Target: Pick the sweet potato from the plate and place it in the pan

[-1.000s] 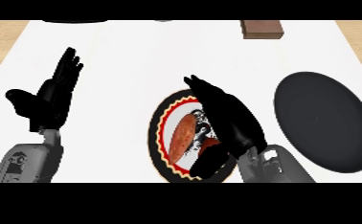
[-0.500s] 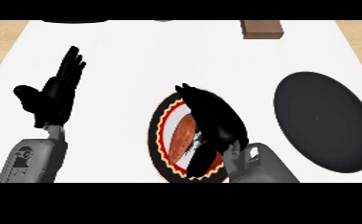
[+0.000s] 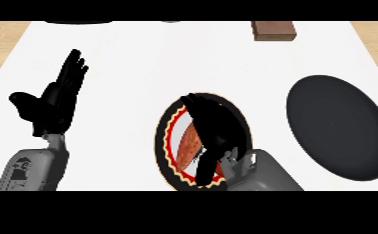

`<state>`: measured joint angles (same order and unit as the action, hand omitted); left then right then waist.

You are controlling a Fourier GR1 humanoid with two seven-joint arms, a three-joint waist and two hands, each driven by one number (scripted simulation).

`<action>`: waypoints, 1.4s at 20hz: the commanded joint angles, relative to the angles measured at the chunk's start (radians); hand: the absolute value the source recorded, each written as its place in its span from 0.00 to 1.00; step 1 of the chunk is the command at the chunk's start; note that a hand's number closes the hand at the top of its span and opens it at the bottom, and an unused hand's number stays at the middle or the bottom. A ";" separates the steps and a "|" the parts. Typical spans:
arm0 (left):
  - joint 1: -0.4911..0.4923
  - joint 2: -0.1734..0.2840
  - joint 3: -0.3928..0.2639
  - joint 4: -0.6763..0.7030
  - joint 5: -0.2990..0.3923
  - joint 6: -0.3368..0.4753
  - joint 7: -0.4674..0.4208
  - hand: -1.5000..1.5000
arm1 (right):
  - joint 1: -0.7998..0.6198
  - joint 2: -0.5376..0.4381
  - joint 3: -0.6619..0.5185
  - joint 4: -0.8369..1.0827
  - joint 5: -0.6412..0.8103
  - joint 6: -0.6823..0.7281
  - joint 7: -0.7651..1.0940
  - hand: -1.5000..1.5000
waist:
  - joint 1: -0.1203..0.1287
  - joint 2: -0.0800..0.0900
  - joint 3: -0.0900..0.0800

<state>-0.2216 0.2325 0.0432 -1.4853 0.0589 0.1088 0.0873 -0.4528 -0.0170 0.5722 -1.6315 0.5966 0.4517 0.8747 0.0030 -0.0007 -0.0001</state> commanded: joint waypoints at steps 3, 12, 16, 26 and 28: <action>0.044 -0.041 -0.021 -0.030 -0.027 0.011 -0.006 0.50 | -0.026 0.016 0.016 0.057 -0.017 0.050 0.071 0.00 | 0.002 0.000 0.000; -0.026 -0.019 0.034 0.002 -0.026 -0.017 0.012 0.50 | -0.067 0.017 0.097 0.241 -0.007 -0.084 -0.007 0.00 | 0.004 0.001 0.000; -0.014 -0.032 0.022 -0.044 -0.032 -0.019 0.062 0.50 | 0.007 0.017 0.012 0.222 0.070 -0.004 -0.081 0.00 | -0.001 0.000 0.000; -0.021 -0.014 0.056 -0.003 -0.030 -0.062 0.012 0.50 | -0.072 0.017 0.113 0.375 0.004 -0.054 -0.231 1.00 | 0.004 0.001 0.000; 0.007 -0.033 0.056 0.063 -0.042 -0.067 -0.068 0.50 | -0.090 0.017 0.146 0.378 -0.011 -0.101 -0.223 1.00 | 0.004 0.002 0.000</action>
<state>-0.2300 0.2011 0.0928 -1.4625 0.0196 0.0612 0.0706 -0.5238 -0.0038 0.6644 -1.2835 0.5971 0.3884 0.6974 0.0048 -0.0015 -0.0004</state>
